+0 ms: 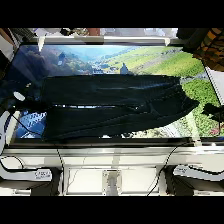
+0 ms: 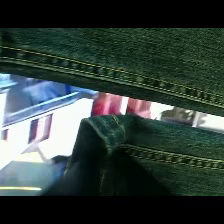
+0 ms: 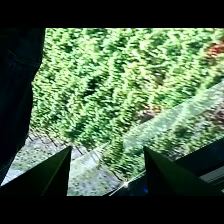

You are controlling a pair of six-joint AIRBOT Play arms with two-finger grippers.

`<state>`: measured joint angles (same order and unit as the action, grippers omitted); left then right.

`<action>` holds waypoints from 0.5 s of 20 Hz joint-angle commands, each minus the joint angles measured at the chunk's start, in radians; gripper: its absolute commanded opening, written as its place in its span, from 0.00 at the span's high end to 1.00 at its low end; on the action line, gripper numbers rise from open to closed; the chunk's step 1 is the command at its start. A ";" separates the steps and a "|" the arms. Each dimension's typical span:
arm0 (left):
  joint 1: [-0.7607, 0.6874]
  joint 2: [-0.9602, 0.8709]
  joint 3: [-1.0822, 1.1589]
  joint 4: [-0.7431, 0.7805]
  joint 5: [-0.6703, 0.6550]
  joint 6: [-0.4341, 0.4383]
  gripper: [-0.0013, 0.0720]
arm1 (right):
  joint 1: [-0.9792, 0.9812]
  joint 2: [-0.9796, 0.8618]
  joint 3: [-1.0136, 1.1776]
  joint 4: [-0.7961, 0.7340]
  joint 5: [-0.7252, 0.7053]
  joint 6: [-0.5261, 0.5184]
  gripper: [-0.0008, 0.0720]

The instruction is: Fold the clothes and pants, and hang the long-sleeved shirts on hangers.

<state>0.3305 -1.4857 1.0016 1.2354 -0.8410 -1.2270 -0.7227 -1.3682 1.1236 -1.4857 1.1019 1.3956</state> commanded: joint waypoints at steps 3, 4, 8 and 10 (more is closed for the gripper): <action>-0.017 0.011 0.000 -0.006 -0.063 -0.001 0.94 | 0.000 0.001 0.000 0.014 0.002 0.001 0.30; -0.008 0.037 0.001 0.021 -0.079 -0.033 0.94 | 0.000 0.001 0.000 0.014 0.002 0.001 0.30; 0.128 0.237 0.024 0.265 -0.121 -0.350 0.94 | 0.000 0.001 0.000 0.013 0.003 0.000 0.30; 0.251 0.316 0.054 0.282 -0.161 -0.367 0.94 | 0.000 0.000 0.000 0.013 -0.004 0.000 0.30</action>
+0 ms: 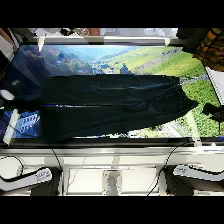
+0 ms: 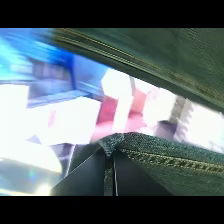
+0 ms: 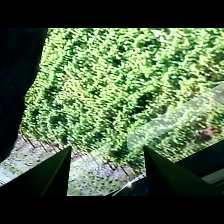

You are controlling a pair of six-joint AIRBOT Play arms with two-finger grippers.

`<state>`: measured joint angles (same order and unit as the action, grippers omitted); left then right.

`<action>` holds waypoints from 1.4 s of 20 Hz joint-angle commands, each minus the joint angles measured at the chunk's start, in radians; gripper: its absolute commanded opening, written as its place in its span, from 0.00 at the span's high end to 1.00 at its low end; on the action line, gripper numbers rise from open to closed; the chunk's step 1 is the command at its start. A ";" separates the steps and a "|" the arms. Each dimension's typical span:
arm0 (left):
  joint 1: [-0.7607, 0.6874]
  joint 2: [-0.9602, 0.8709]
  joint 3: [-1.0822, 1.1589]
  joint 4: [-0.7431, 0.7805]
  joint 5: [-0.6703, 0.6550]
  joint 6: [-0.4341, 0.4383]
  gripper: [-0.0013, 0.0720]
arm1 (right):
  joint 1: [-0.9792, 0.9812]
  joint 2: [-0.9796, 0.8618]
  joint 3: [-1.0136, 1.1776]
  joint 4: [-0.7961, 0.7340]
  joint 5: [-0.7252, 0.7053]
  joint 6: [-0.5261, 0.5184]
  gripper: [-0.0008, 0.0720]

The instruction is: Fold the clothes and pants, and hang the long-sleeved shirts on hangers.

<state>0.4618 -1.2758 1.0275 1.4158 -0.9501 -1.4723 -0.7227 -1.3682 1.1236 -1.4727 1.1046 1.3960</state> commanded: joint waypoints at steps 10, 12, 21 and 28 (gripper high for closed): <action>0.257 0.082 0.043 -0.055 -0.087 0.023 0.42 | 0.000 0.000 0.000 0.101 0.021 -0.106 0.30; 0.268 0.089 0.043 -0.034 -0.107 0.025 0.42 | 0.009 -0.003 -0.015 0.215 0.027 -0.180 0.30; 0.416 0.098 -0.003 0.050 -0.422 0.287 0.42 | 0.221 -0.108 -0.075 0.272 -0.021 -0.191 0.30; 0.444 0.098 -0.022 0.046 -0.507 0.282 0.42 | 0.249 -0.113 -0.077 0.268 0.040 -0.174 0.34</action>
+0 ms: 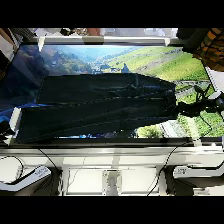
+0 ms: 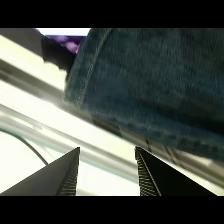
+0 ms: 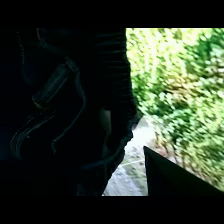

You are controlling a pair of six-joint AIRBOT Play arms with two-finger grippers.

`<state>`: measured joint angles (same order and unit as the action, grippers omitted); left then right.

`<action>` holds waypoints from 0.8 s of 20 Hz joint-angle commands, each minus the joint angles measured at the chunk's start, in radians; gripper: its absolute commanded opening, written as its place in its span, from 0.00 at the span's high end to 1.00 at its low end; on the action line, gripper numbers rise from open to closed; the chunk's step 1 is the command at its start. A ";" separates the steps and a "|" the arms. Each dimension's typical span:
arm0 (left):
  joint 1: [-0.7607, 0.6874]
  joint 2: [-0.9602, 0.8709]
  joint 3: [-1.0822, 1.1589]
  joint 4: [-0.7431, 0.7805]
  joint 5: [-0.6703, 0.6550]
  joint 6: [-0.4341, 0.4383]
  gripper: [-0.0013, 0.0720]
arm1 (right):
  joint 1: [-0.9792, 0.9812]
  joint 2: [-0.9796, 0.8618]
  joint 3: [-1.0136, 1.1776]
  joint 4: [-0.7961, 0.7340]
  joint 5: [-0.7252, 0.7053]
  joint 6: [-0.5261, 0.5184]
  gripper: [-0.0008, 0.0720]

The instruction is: Fold the clothes and pants, and hang the long-sleeved shirts on hangers.

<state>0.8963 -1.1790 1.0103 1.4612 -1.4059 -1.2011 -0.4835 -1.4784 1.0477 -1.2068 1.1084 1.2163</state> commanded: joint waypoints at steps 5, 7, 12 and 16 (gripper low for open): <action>0.009 0.000 -0.005 0.002 -0.077 0.008 0.42 | 0.009 0.023 0.049 -0.063 0.114 0.006 0.34; 0.009 0.000 -0.005 0.002 -0.080 0.008 0.42 | 0.009 0.048 0.083 -0.072 0.131 0.013 0.34; 0.009 0.000 -0.006 0.002 -0.084 0.008 0.42 | 0.010 0.088 0.084 -0.069 0.161 0.013 0.34; 0.009 -0.001 -0.018 0.005 -0.084 0.008 0.42 | 0.009 0.087 0.041 -0.086 0.180 0.024 0.34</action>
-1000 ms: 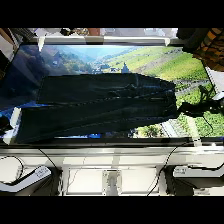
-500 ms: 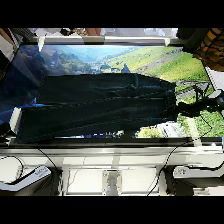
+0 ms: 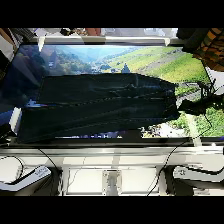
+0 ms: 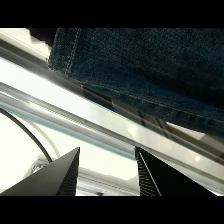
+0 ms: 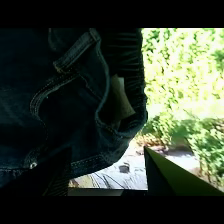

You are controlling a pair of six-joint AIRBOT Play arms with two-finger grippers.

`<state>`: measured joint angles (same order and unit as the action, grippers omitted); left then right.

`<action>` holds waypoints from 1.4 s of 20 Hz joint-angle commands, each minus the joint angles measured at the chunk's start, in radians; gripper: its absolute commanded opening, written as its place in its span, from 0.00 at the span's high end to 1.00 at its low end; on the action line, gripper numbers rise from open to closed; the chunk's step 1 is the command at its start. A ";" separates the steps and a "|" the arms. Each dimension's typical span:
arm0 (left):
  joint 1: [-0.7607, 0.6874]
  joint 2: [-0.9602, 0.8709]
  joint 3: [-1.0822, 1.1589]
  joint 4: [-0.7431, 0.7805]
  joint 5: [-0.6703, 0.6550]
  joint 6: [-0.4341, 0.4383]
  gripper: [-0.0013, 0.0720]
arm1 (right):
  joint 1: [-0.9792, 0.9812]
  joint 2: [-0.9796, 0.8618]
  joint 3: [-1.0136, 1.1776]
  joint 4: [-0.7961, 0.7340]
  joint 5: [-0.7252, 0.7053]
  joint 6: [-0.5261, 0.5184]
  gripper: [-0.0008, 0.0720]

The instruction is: Fold the clothes and pants, and hang the long-sleeved shirts on hangers.

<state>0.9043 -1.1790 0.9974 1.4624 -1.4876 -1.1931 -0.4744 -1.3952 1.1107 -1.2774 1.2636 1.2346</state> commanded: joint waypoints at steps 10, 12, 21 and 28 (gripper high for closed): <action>0.001 -0.003 -0.007 0.027 -0.010 0.000 0.42 | 0.000 -0.032 -0.157 0.040 -0.192 0.075 0.75; 0.001 -0.003 -0.024 0.027 -0.010 0.000 0.42 | 0.000 -0.041 -0.160 0.068 -0.224 0.095 0.94; 0.035 -0.004 -0.188 0.064 0.209 -0.116 0.23 | 0.000 -0.040 -0.159 0.080 -0.219 0.096 0.94; 0.040 -0.004 -0.280 0.016 0.473 -0.142 0.23 | 0.000 -0.040 -0.159 0.081 -0.199 0.097 0.94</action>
<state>0.9428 -1.1820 0.7547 1.5043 -1.1412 -1.3273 -0.4744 -1.4353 0.9512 -1.1980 1.0542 1.3308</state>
